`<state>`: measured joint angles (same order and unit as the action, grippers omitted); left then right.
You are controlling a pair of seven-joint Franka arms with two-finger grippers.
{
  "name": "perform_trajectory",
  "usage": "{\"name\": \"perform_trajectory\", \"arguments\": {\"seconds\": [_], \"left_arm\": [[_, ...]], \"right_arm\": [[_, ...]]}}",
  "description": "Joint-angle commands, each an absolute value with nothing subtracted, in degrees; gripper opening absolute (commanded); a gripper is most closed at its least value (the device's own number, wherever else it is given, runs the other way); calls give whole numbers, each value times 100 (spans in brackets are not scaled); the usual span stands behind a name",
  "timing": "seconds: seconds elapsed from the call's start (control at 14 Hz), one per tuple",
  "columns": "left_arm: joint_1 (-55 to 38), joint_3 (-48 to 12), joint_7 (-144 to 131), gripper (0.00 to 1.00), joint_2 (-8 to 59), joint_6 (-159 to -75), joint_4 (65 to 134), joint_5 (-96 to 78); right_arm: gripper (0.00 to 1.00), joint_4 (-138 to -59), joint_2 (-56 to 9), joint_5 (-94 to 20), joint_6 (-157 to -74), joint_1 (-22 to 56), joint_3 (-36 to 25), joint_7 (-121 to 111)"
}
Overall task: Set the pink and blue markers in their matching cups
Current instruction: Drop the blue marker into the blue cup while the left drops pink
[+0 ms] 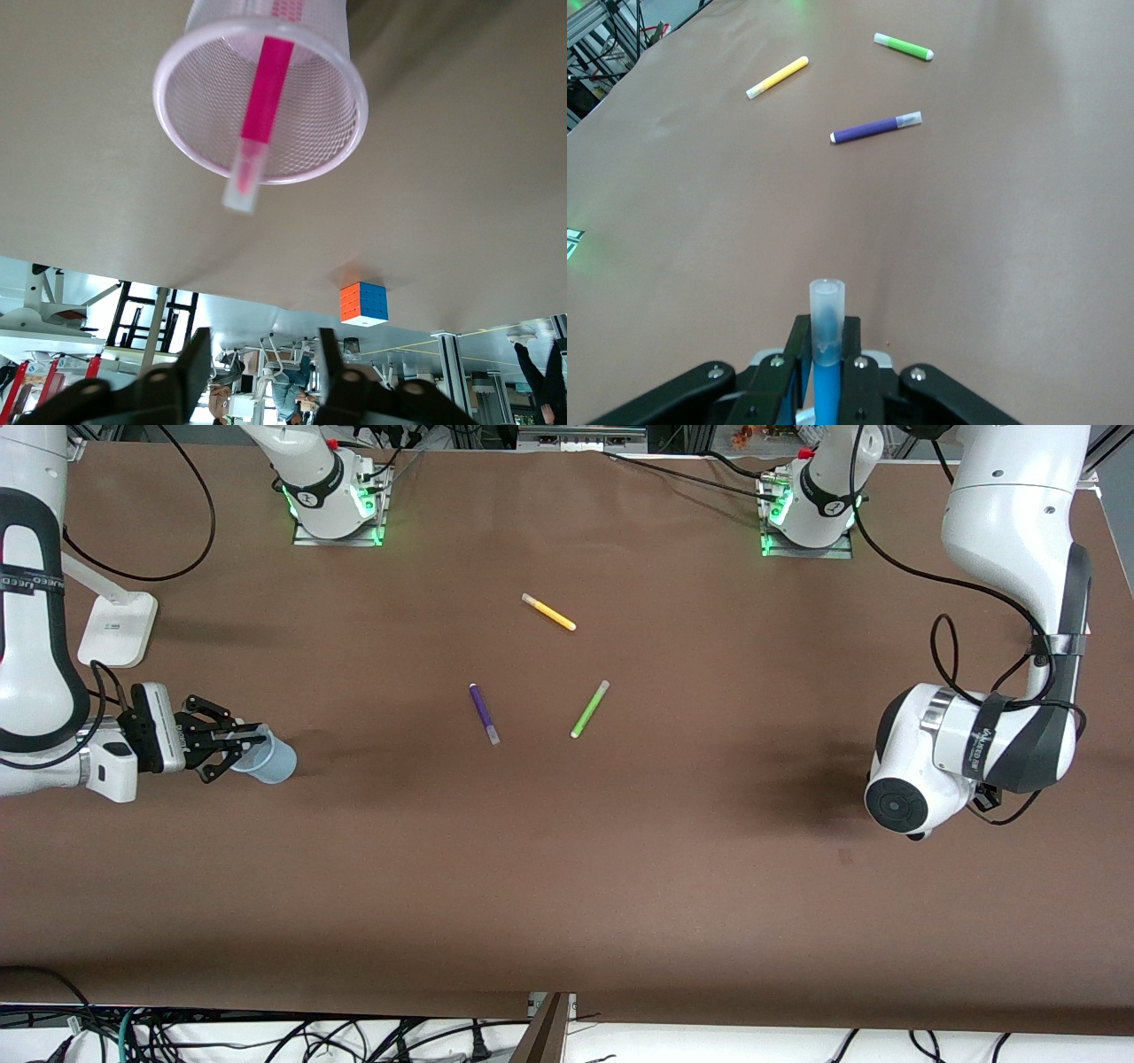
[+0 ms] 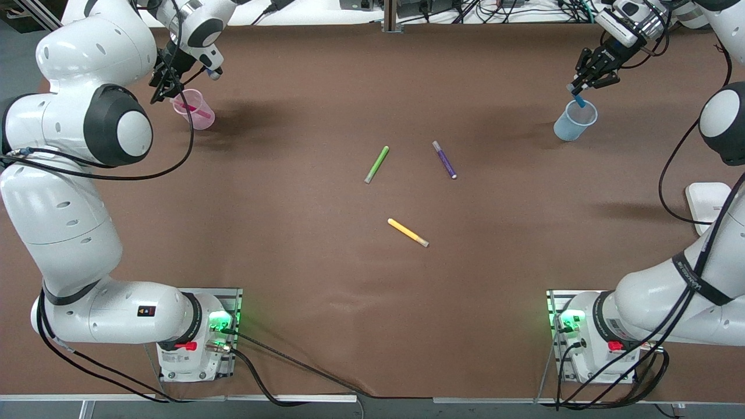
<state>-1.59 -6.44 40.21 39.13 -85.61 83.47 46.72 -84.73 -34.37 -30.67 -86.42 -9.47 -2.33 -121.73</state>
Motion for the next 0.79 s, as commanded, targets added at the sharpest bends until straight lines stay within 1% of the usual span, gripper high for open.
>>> {"name": "perform_trajectory", "arguments": {"seconds": [0.0, 0.14, 0.21, 0.29, 0.36, 0.43, 0.57, 0.71], "left_arm": [[-334, -642, 3929, 100, 3894, -8455, 8148, 4721], [-334, -668, 3632, 100, 3675, -8429, 7815, 4310], [-334, -668, 3456, 100, 3526, -8368, 7700, 3906], [-334, -659, 3210, 100, 3342, -8350, 7638, 3476], [-317, -659, 2912, 100, 3148, -8350, 7638, 3098], [-290, -659, 2570, 100, 2981, -8350, 7638, 2676], [-229, -659, 1893, 100, 2612, -8358, 7682, 1719], [-220, -642, 1120, 100, 2217, -8385, 7708, 1023]], "right_arm": [[0, -8455, -3585, -3208, -8578, -1142, -158, -12243], [1, -8455, -3656, -3217, -8604, -1186, -158, -12234], [3, -8464, -3700, -3252, -8596, -1213, -158, -12234], [8, -8464, -3735, -3278, -8604, -1222, -167, -12217], [35, -8464, -3761, -3278, -8604, -1230, -167, -12147], [99, -8464, -3779, -3313, -8613, -1230, -158, -12138], [100, -8455, -3762, -3524, -8552, -1283, -167, -12033], [100, -8376, -3674, -3533, -8517, -1275, -167, -11438]]}}
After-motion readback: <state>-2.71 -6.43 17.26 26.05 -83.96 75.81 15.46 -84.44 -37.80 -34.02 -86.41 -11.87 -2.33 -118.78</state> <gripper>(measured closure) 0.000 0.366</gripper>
